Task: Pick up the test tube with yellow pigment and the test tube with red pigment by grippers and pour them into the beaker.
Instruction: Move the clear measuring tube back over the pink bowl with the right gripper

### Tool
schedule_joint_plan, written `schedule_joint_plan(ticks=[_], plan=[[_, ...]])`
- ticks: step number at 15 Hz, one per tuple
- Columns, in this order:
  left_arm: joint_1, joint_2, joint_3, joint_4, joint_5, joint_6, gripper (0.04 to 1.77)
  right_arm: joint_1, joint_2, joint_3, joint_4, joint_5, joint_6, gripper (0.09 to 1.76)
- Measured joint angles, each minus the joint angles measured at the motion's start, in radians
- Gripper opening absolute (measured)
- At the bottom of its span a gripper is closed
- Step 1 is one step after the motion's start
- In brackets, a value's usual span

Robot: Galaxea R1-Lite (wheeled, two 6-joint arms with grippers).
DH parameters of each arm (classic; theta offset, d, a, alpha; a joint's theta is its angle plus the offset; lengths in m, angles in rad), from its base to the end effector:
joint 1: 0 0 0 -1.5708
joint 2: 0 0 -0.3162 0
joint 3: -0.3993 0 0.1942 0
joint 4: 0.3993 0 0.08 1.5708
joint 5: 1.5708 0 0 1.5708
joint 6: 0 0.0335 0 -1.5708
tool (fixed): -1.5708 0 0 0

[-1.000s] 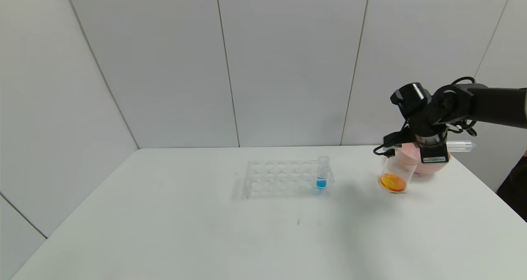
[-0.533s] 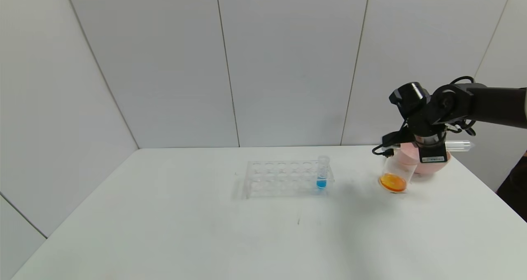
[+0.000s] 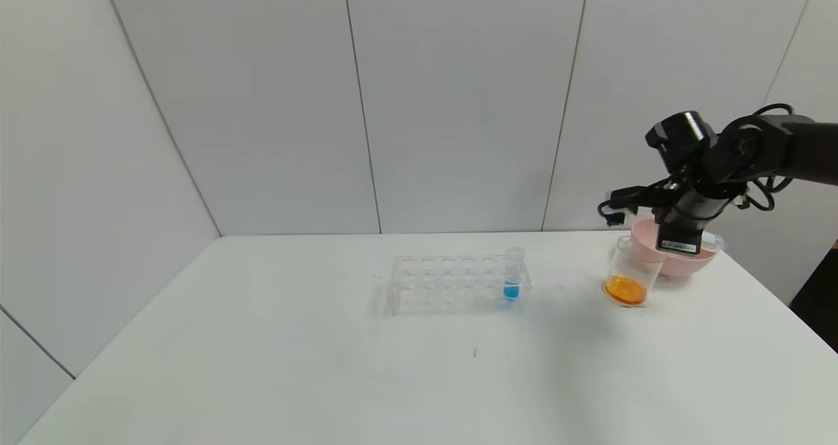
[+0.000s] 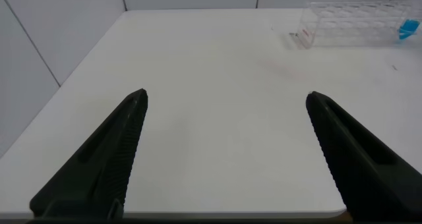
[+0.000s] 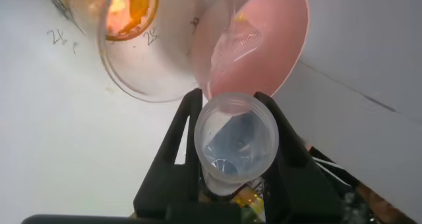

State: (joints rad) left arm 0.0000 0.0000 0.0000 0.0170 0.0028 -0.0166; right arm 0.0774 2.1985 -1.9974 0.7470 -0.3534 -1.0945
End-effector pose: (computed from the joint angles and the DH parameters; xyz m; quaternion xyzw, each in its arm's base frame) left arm -0.0238 0.0001 0.0736 -0.0083 0.0085 0.0015 0.9999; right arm 0.4407 0.0225 0.2036 -0.5419 0.4445 0.1275 0.7018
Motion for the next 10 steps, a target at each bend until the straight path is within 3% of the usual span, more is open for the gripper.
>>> schedule_joint_plan(ticks=[2,6,8,10], plan=[[0.000,0.000,0.000,0.000,0.000,0.000,1.72,-0.059,-0.041,0.019,0.002,0.107,0.012,0.58],[0.000,0.000,0.000,0.000,0.000,0.000,1.72,-0.216,-0.130,0.056,0.001,0.409,0.029,0.58],[0.000,0.000,0.000,0.000,0.000,0.000,1.72,-0.281,-0.169,0.084,-0.005,0.577,0.127,0.58],[0.000,0.000,0.000,0.000,0.000,0.000,1.72,-0.334,-0.208,0.131,-0.051,0.677,0.239,0.58]])
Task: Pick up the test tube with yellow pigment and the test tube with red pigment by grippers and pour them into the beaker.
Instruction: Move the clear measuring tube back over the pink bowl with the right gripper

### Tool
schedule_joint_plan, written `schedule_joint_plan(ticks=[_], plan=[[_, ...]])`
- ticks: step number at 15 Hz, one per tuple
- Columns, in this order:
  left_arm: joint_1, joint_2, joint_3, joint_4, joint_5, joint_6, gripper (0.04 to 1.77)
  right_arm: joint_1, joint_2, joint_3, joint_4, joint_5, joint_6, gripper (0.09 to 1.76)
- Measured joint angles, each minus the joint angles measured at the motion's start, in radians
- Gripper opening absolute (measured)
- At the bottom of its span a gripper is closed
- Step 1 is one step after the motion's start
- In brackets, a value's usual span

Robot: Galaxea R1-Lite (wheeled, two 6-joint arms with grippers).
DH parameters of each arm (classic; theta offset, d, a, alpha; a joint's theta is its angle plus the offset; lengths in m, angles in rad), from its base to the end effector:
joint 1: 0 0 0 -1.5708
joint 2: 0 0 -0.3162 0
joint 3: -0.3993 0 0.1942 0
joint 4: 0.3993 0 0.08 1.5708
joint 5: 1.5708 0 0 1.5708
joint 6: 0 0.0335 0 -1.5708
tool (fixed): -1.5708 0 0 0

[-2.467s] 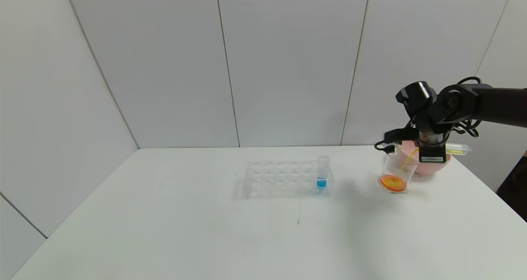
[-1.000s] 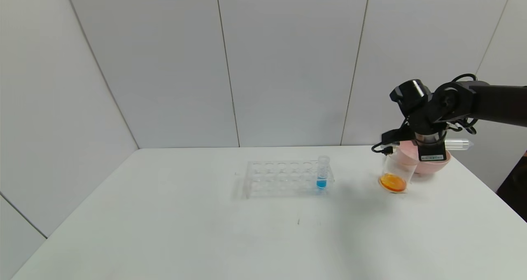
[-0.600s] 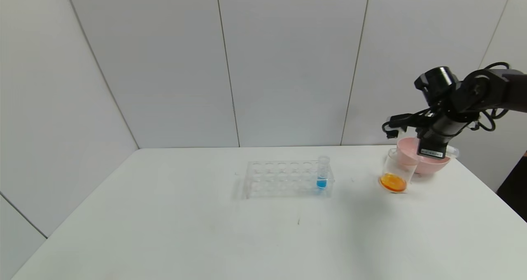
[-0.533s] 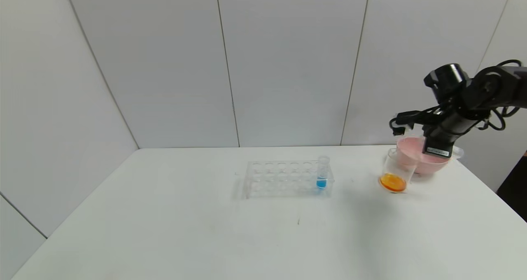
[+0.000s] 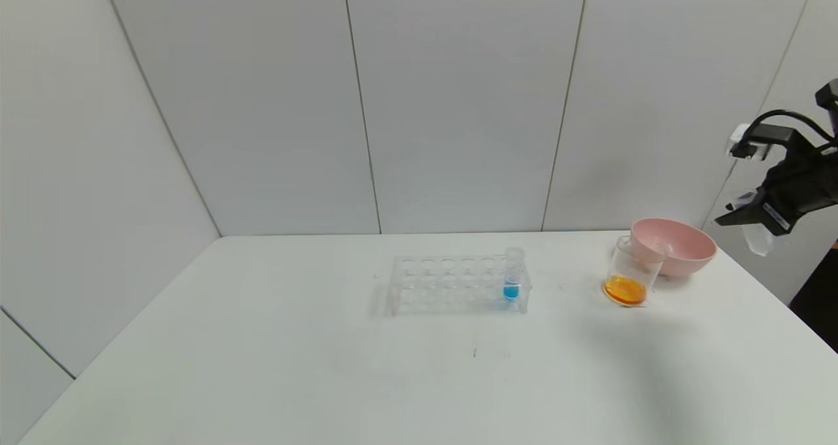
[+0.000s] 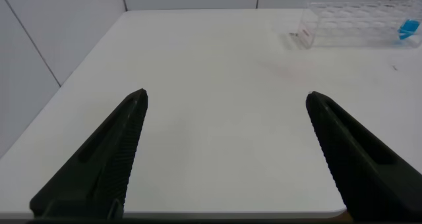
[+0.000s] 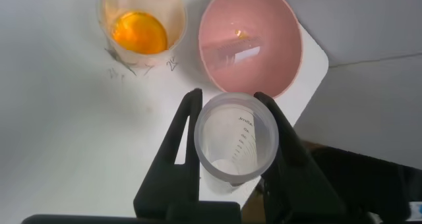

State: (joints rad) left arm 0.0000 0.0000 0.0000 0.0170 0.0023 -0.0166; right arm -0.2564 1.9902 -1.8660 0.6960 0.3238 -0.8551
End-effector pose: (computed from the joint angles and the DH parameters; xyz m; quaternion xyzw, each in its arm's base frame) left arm -0.0238 0.0001 0.0736 -0.0083 0.0085 0.0012 0.9999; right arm 0.3818 -0.0891 0.2598 -0.2763 0.3348 0.1865 0.8813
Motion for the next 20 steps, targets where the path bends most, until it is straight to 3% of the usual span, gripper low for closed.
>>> schedule_joint_plan(ticks=[2,4,6,10,15,20], plan=[[0.000,0.000,0.000,0.000,0.000,0.000,1.72,-0.032,-0.032,0.085,-0.133,0.037,0.082,0.58],[0.000,0.000,0.000,0.000,0.000,0.000,1.72,-0.040,-0.064,0.206,-0.351,0.051,0.166,0.58],[0.000,0.000,0.000,0.000,0.000,0.000,1.72,-0.037,-0.089,0.315,-0.575,0.058,0.337,0.58],[0.000,0.000,0.000,0.000,0.000,0.000,1.72,-0.021,-0.101,0.423,-0.823,0.040,0.673,0.58],[0.000,0.000,0.000,0.000,0.000,0.000,1.72,0.016,-0.018,0.521,-1.195,-0.123,0.838,0.58],[0.000,0.000,0.000,0.000,0.000,0.000,1.72,0.073,0.128,0.557,-1.286,-0.221,0.853,0.58]])
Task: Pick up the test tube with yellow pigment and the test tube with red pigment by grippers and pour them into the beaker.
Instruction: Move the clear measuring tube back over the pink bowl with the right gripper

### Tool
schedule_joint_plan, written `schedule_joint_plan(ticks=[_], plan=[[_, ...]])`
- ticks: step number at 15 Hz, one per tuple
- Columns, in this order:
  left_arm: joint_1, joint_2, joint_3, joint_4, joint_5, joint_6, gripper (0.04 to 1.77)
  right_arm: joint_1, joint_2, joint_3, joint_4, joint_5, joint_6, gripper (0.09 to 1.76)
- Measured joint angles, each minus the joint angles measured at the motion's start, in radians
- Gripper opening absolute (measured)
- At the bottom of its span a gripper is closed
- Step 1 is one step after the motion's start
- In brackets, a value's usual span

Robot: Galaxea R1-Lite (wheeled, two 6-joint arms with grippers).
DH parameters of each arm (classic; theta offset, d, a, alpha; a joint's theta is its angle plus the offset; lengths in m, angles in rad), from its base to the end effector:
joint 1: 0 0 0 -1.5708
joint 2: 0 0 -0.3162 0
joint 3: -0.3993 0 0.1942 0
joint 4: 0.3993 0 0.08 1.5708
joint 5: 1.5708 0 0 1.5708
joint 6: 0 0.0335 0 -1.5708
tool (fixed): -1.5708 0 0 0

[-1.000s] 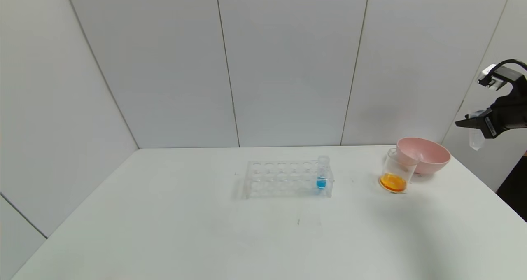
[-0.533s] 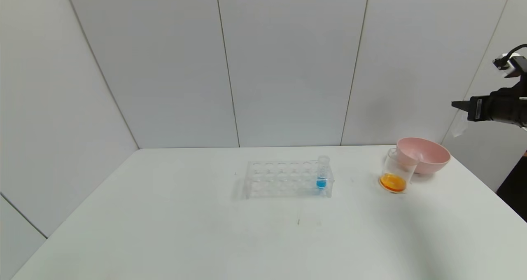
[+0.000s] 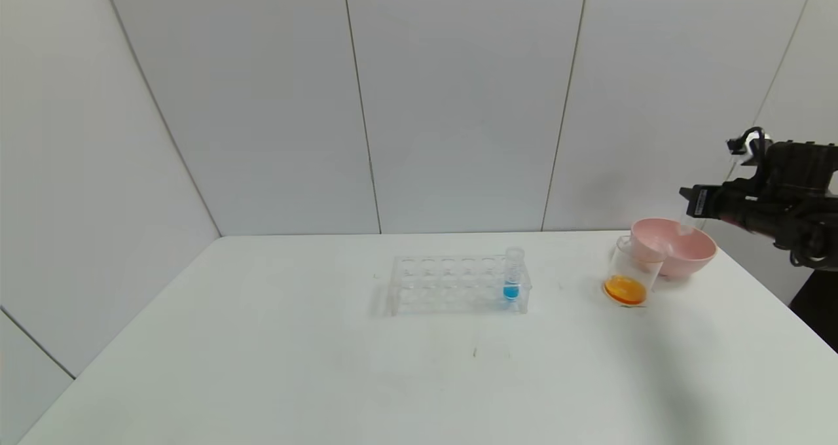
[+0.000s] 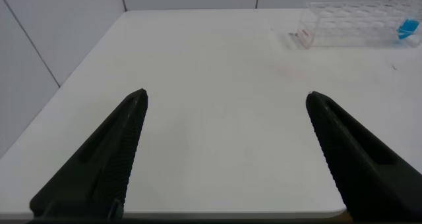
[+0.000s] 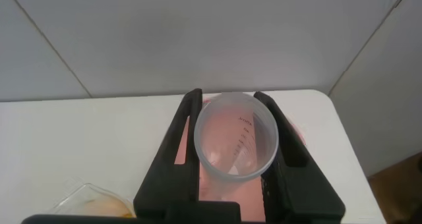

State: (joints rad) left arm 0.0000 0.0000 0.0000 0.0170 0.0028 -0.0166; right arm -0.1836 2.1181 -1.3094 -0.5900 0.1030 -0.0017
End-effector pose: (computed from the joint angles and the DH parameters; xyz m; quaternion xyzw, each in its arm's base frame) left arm -0.0238 0.0001 0.0736 -0.0083 0.0085 0.0015 0.9999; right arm 0.4463 -0.0794 0.1681 0.0147 0.1080 -0.0400 0.9932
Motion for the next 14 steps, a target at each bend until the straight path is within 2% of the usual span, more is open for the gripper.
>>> schedule_joint_plan(ticks=[4,14], plan=[[0.000,0.000,0.000,0.000,0.000,0.000,1.72,0.022,0.112,-0.019,-0.152,-0.047,-0.020,0.58],[0.000,0.000,0.000,0.000,0.000,0.000,1.72,0.023,0.180,-0.056,-0.137,-0.048,-0.022,0.58]])
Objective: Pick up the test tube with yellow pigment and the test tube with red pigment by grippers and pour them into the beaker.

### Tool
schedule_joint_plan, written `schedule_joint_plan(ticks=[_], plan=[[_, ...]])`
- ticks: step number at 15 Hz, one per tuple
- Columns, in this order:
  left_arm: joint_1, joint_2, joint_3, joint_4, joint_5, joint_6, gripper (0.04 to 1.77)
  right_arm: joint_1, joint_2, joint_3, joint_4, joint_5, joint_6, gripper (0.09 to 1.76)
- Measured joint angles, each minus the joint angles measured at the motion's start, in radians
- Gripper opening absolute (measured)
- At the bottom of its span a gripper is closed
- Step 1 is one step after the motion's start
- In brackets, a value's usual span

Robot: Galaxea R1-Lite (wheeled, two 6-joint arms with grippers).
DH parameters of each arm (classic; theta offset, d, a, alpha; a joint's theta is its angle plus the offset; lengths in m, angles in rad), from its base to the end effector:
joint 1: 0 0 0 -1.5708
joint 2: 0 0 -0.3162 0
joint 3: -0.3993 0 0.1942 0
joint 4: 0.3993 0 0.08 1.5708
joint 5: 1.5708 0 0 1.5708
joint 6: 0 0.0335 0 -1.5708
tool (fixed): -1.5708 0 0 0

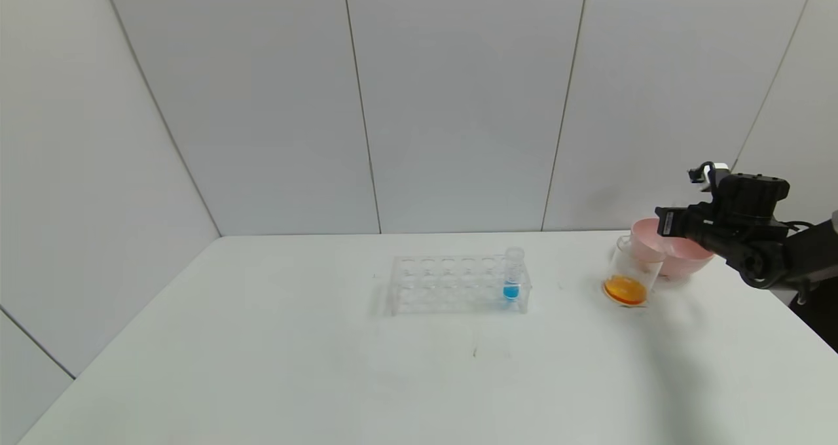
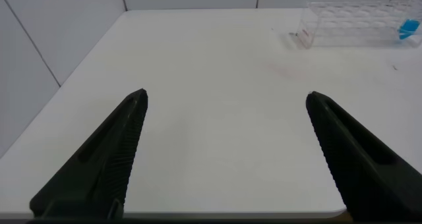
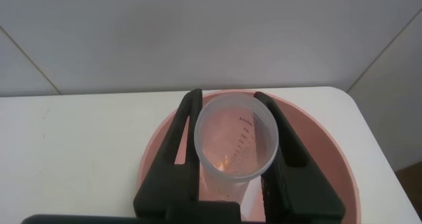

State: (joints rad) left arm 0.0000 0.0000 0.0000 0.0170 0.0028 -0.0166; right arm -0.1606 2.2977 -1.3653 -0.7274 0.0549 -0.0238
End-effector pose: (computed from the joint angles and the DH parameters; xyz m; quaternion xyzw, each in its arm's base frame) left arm -0.0238 0.0001 0.0736 -0.0083 0.0085 0.0015 0.9999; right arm 0.4825 -0.0763 0.1145 -0.0008 0.1023 -0.0513 0.9934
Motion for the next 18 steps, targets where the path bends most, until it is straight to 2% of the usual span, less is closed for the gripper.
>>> schedule_joint_plan(ticks=[12,15,18], plan=[[0.000,0.000,0.000,0.000,0.000,0.000,1.72,-0.006,-0.011,-0.002,-0.011,0.001,0.002,0.58],[0.000,0.000,0.000,0.000,0.000,0.000,1.72,-0.009,-0.016,-0.003,-0.010,0.005,0.000,0.92],[0.000,0.000,0.000,0.000,0.000,0.000,1.72,-0.010,-0.021,-0.003,-0.013,0.006,0.003,1.17]])
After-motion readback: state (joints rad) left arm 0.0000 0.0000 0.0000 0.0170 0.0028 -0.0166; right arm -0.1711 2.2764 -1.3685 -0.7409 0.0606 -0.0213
